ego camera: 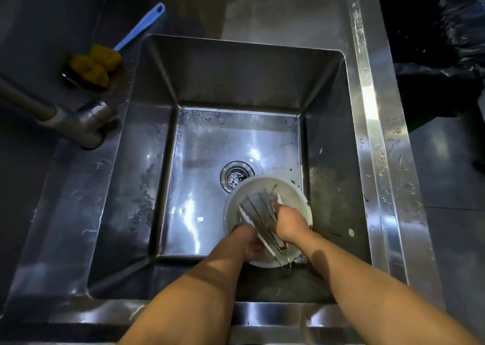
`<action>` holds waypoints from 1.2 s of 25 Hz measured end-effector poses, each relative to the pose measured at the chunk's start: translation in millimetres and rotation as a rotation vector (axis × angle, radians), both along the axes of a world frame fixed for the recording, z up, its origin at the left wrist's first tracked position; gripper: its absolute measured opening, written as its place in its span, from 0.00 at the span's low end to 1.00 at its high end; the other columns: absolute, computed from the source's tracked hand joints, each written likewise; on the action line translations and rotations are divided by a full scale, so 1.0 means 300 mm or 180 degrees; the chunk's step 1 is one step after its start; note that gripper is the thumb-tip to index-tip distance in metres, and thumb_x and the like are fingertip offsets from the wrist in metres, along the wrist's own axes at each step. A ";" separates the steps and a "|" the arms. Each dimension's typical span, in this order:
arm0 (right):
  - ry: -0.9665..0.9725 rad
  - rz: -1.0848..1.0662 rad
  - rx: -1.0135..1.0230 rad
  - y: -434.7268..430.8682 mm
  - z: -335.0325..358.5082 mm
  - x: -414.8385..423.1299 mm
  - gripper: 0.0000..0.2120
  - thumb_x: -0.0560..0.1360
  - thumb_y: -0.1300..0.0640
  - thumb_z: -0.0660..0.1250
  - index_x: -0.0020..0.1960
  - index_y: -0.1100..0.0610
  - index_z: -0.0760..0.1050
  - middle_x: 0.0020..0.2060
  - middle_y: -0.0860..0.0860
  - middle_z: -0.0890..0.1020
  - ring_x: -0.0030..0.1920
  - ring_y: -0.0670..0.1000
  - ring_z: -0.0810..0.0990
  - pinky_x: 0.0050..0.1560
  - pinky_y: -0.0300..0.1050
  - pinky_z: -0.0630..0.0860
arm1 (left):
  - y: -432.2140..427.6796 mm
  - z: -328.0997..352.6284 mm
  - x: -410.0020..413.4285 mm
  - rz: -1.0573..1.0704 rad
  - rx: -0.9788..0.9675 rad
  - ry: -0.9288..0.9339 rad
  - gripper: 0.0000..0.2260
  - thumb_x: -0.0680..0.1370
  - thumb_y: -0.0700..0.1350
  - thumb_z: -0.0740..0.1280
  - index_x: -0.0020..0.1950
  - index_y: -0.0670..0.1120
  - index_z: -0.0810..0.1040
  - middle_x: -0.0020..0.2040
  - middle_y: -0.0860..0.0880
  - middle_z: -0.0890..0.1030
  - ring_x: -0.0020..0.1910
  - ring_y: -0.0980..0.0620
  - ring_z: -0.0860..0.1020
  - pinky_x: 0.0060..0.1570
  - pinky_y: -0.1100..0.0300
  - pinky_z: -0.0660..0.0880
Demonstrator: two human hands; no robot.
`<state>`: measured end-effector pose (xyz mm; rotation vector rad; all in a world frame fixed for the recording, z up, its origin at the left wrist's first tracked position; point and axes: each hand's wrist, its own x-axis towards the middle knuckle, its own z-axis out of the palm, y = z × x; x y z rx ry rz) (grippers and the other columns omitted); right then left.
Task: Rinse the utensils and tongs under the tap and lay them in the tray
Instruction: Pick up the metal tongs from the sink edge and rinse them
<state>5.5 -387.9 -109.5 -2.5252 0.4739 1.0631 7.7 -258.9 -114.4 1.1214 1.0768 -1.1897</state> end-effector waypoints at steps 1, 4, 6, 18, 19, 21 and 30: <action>0.0026 -0.0046 0.0073 -0.010 -0.011 -0.004 0.20 0.77 0.49 0.68 0.66 0.57 0.74 0.56 0.58 0.82 0.57 0.60 0.80 0.55 0.50 0.78 | -0.006 -0.017 0.001 -0.0087 -0.0069 -0.0007 0.11 0.80 0.40 0.60 0.55 0.38 0.80 0.50 0.39 0.84 0.48 0.41 0.82 0.40 0.51 0.79; 0.0045 -0.0184 0.0221 -0.018 -0.039 -0.022 0.22 0.77 0.45 0.68 0.65 0.56 0.74 0.52 0.57 0.83 0.53 0.60 0.81 0.50 0.48 0.78 | -0.001 -0.060 -0.004 -0.0244 -0.0107 0.0058 0.08 0.79 0.41 0.64 0.46 0.39 0.82 0.43 0.40 0.85 0.45 0.41 0.83 0.40 0.48 0.80; 0.0100 -0.0239 0.0282 -0.019 -0.046 -0.028 0.23 0.75 0.41 0.69 0.63 0.56 0.74 0.50 0.55 0.83 0.51 0.59 0.81 0.46 0.48 0.77 | 0.003 -0.077 -0.004 -0.0269 -0.0081 0.0126 0.08 0.79 0.40 0.63 0.49 0.37 0.80 0.46 0.39 0.84 0.49 0.39 0.82 0.42 0.42 0.79; 0.0541 -0.0550 0.0670 -0.006 -0.064 0.027 0.14 0.71 0.50 0.76 0.44 0.56 0.75 0.44 0.56 0.82 0.46 0.56 0.81 0.43 0.45 0.76 | -0.006 -0.053 0.013 -0.0522 0.0133 -0.0324 0.11 0.80 0.43 0.61 0.54 0.39 0.79 0.47 0.39 0.84 0.47 0.39 0.83 0.49 0.44 0.82; 0.0504 -0.0669 0.0708 -0.010 -0.061 0.023 0.13 0.71 0.49 0.75 0.43 0.55 0.74 0.42 0.55 0.81 0.45 0.56 0.81 0.42 0.45 0.75 | -0.009 -0.044 0.016 -0.0566 0.0144 -0.0362 0.11 0.80 0.43 0.60 0.54 0.40 0.80 0.46 0.38 0.84 0.46 0.39 0.83 0.47 0.45 0.82; 0.0485 -0.0728 0.0677 -0.014 -0.055 0.018 0.13 0.72 0.48 0.73 0.48 0.55 0.75 0.43 0.53 0.80 0.46 0.55 0.81 0.44 0.46 0.76 | -0.015 -0.024 0.018 -0.0618 0.0148 -0.0409 0.11 0.81 0.44 0.59 0.53 0.41 0.79 0.48 0.38 0.83 0.47 0.39 0.83 0.44 0.47 0.82; 0.0382 -0.0707 0.0280 -0.066 -0.017 -0.041 0.26 0.68 0.56 0.77 0.60 0.57 0.68 0.46 0.53 0.79 0.44 0.55 0.82 0.38 0.48 0.81 | -0.020 -0.007 0.035 -0.1158 0.0349 -0.0954 0.15 0.79 0.43 0.64 0.64 0.41 0.73 0.58 0.36 0.79 0.57 0.35 0.79 0.59 0.40 0.77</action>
